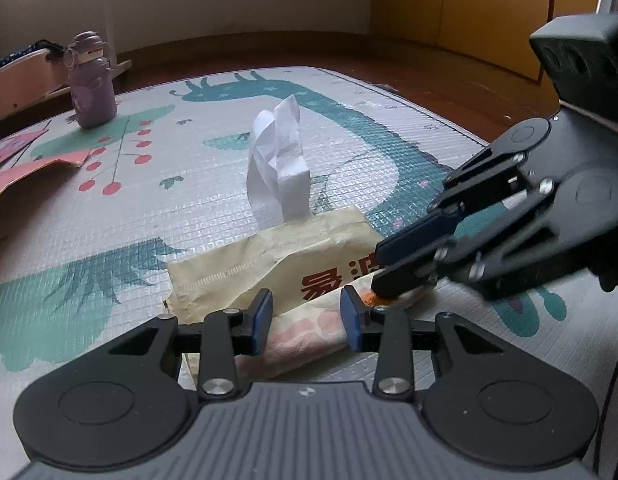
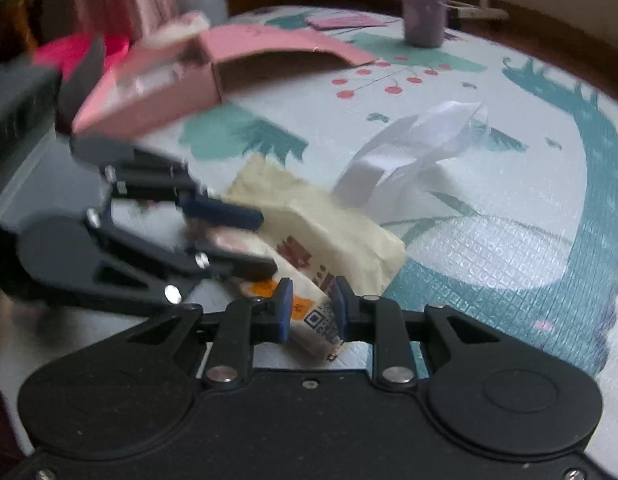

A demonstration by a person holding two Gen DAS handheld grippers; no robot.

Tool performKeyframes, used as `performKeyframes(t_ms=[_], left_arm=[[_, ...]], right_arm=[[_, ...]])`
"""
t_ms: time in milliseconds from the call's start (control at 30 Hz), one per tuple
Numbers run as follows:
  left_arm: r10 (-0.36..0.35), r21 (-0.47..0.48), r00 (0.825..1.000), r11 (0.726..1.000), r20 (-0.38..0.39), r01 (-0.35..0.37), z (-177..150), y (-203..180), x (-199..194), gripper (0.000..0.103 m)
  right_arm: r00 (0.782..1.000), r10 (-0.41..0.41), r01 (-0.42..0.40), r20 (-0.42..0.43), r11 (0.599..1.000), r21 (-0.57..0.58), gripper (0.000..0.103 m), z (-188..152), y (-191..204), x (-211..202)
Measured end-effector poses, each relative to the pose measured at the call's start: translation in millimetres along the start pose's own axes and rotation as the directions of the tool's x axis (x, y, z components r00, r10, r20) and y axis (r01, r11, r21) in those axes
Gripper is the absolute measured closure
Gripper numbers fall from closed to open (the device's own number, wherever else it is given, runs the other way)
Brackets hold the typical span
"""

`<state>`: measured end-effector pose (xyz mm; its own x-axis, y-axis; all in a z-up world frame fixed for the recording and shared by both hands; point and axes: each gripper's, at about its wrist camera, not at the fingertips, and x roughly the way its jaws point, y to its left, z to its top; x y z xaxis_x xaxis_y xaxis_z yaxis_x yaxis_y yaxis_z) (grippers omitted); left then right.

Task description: Fold shopping bag

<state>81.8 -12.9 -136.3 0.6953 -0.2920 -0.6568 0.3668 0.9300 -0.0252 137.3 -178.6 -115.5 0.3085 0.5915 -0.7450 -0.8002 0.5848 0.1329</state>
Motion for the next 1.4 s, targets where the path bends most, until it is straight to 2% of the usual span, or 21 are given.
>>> performKeyframes(t_ms=[167,300,367,467,533,633,700,833,900,967,1033,1100,1133,1167,1233,1300,1333,1400], left_arm=[[-0.002,-0.063,1.000,0.998,-0.004,0.001,-12,9,-15,0.066],[0.049,-0.067,0.999,0.997,-0.021,-0.050,-19,16,-31,0.066],[0.057,-0.071,0.997,0.996,-0.054,-0.061,-19,21,-38,0.066],[0.065,-0.011,0.990,0.998,-0.122,-0.067,-11,20,-43,0.065],[0.060,-0.005,0.985,0.998,-0.159,-0.061,-7,22,-45,0.065],[0.079,0.057,0.980,0.996,-0.184,-0.069,-2,19,-56,0.065],[0.079,0.089,0.984,0.994,-0.159,-0.065,-2,16,-64,0.065],[0.050,0.236,0.997,0.971,-0.065,-0.033,-8,6,-76,0.065],[0.033,0.337,0.999,0.941,-0.023,-0.023,-12,-5,-77,0.065],[0.054,0.466,0.998,0.884,-0.014,-0.041,-17,-20,-70,0.065],[0.087,0.602,0.996,0.797,-0.038,-0.047,-25,-34,-58,0.066],[0.124,0.690,0.991,0.722,-0.058,-0.050,-32,-44,-48,0.067],[0.131,0.721,0.990,0.691,-0.053,-0.053,-35,-46,-44,0.068],[0.131,0.735,0.990,0.676,-0.050,-0.052,-35,-47,-43,0.069],[0.129,0.794,0.990,0.606,-0.051,-0.038,-38,-50,-40,0.070],[0.117,0.823,0.991,0.568,-0.057,-0.019,-39,-50,-39,0.071],[0.105,0.837,0.992,0.548,-0.066,-0.003,-40,-50,-39,0.077],[0.087,0.849,0.994,0.528,-0.069,0.013,-43,-48,-38,0.084]], right_arm=[[0.999,0.035,-0.035,0.007,0.999,-0.032,0.081,-4,4,1],[1.000,0.024,-0.024,0.003,0.998,-0.051,0.081,-4,8,1],[1.000,0.017,-0.016,0.002,0.998,-0.065,0.080,-4,11,1],[1.000,-0.002,0.001,-0.001,0.993,-0.116,0.079,-3,18,0],[1.000,-0.004,0.004,-0.002,0.992,-0.127,0.079,-3,19,-1],[1.000,-0.012,0.011,-0.004,0.988,-0.156,0.078,-3,23,-1],[1.000,-0.012,0.012,-0.005,0.988,-0.151,0.078,-2,23,-1],[1.000,-0.003,0.002,-0.012,0.992,-0.128,0.078,-1,20,-2],[1.000,0.004,-0.006,-0.015,0.994,-0.112,0.078,0,18,-1],[1.000,0.019,-0.021,-0.019,0.996,-0.088,0.078,0,15,-1],[0.999,0.042,-0.043,-0.022,0.997,-0.062,0.078,0,9,0],[0.998,0.065,-0.066,-0.026,0.997,-0.038,0.077,1,5,2],[0.997,0.079,-0.079,-0.028,0.997,-0.025,0.077,1,2,2],[0.996,0.086,-0.087,-0.029,0.996,-0.019,0.077,1,1,3],[0.992,0.117,-0.117,-0.037,0.993,0.006,0.077,2,-5,5],[0.986,0.158,-0.157,-0.045,0.987,0.035,0.077,4,-13,8],[0.983,0.179,-0.176,-0.047,0.983,0.048,0.077,4,-16,8],[0.977,0.206,-0.203,-0.049,0.977,0.070,0.077,5,-22,9]])
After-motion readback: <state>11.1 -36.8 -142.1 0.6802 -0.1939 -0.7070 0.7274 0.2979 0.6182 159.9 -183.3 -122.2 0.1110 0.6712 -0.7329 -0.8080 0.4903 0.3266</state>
